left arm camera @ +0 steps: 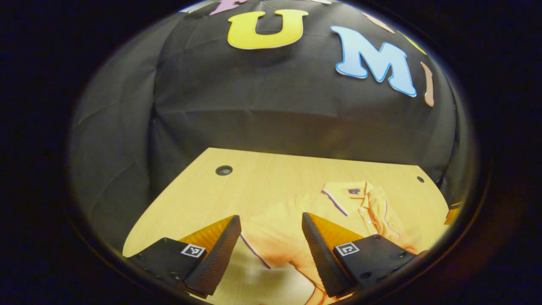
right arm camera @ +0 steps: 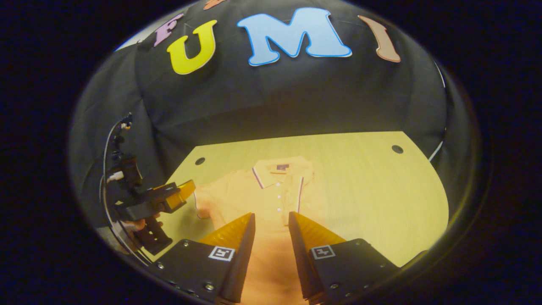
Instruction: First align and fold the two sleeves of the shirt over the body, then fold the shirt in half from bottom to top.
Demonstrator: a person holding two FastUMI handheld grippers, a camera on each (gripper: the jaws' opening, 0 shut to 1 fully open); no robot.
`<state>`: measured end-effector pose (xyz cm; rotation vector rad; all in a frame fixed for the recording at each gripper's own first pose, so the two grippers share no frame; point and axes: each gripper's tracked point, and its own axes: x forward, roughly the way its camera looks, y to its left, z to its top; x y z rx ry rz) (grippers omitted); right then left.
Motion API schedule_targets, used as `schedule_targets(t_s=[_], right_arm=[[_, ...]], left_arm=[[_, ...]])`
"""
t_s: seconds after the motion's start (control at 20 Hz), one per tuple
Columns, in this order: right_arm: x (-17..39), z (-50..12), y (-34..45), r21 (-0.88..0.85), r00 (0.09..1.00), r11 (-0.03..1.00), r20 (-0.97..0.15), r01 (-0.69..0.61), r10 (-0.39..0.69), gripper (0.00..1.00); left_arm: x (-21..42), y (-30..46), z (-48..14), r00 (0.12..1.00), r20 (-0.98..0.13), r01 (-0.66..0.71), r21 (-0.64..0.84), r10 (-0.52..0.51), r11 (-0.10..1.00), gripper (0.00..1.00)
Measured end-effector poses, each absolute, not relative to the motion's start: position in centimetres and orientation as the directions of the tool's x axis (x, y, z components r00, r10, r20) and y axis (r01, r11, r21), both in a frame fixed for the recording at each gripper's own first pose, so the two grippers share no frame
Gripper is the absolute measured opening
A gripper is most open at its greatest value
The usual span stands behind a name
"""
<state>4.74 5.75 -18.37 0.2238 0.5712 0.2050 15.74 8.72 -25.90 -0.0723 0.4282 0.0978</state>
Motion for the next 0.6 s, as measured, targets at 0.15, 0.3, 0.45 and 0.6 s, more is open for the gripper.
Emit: schedule_targets(t_s=[0.15,0.3,0.45,0.6], right_arm=[[4.2,-18.4,4.9,0.271,0.820,0.956,-0.519,-0.109,0.241,0.51],[3.5,-18.1,3.9,0.267,0.825,0.959,-0.518,-0.094,0.225,0.51],[3.0,-18.2,3.0,0.248,0.825,0.965,-0.525,-0.088,0.210,0.51],[2.7,-18.6,2.3,0.231,0.822,0.969,-0.534,-0.084,0.199,0.53]], left_arm=[[16.7,8.5,-28.3,0.892,-0.447,-0.107,-0.056,0.071,0.993,0.94],[17.5,8.2,-30.5,0.874,-0.482,-0.102,-0.062,0.060,0.993,0.96],[17.7,7.9,-32.5,0.853,-0.519,-0.108,-0.076,0.053,0.991,0.94],[17.5,7.6,-34.5,0.823,-0.565,-0.116,-0.079,0.051,0.990,0.95]])
